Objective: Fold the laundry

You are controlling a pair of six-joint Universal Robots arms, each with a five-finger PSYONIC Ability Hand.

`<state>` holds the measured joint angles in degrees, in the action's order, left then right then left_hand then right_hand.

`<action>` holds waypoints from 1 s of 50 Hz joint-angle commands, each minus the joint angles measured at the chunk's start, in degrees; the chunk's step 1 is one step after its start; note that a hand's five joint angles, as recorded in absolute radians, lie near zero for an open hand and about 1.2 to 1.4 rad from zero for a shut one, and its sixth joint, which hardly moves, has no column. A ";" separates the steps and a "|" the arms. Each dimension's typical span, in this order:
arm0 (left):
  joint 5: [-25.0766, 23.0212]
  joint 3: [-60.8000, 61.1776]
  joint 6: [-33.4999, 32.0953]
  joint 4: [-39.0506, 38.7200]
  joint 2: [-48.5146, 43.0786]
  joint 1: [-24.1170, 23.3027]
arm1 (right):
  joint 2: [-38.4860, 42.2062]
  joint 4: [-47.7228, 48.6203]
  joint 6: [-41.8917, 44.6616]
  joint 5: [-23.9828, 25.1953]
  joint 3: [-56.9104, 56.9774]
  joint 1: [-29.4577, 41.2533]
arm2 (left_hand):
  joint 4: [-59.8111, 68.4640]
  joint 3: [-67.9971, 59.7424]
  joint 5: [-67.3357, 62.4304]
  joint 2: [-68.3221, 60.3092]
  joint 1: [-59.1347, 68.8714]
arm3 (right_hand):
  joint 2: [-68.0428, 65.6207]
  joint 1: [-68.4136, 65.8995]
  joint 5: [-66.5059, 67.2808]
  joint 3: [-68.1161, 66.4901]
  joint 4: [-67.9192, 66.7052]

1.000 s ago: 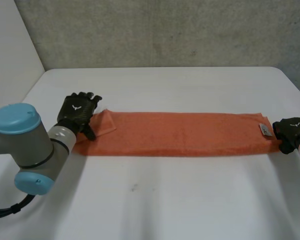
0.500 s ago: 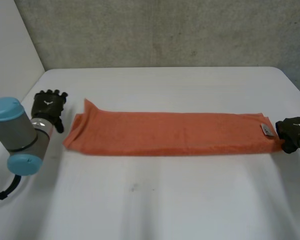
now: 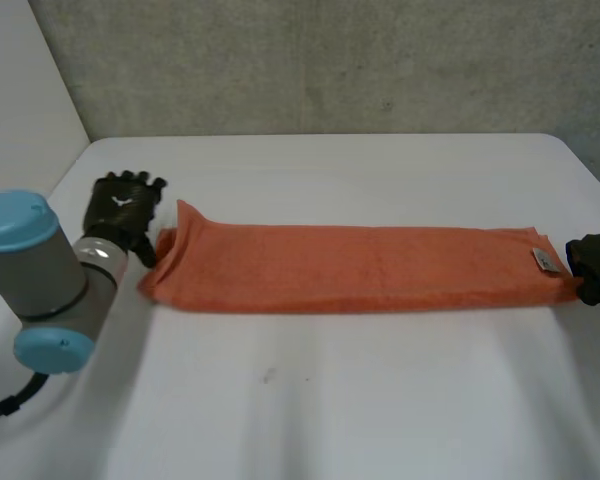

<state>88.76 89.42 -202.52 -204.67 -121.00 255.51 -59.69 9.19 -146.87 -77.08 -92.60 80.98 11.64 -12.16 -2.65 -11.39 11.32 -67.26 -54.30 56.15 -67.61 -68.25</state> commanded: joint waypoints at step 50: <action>1.59 12.10 -0.07 3.05 15.17 -1.06 | -4.99 -0.05 10.02 -7.47 18.68 20.86 | -1.64 2.16 2.65 1.39 -1.32 | -12.74 -25.70 13.85 -12.39 -11.75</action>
<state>90.31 99.81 -202.58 -201.66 -107.90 253.78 -64.61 9.11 -136.84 -85.09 -78.94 87.75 11.64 -12.15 -2.47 -11.39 11.32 -67.52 -54.78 56.39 -67.79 -68.37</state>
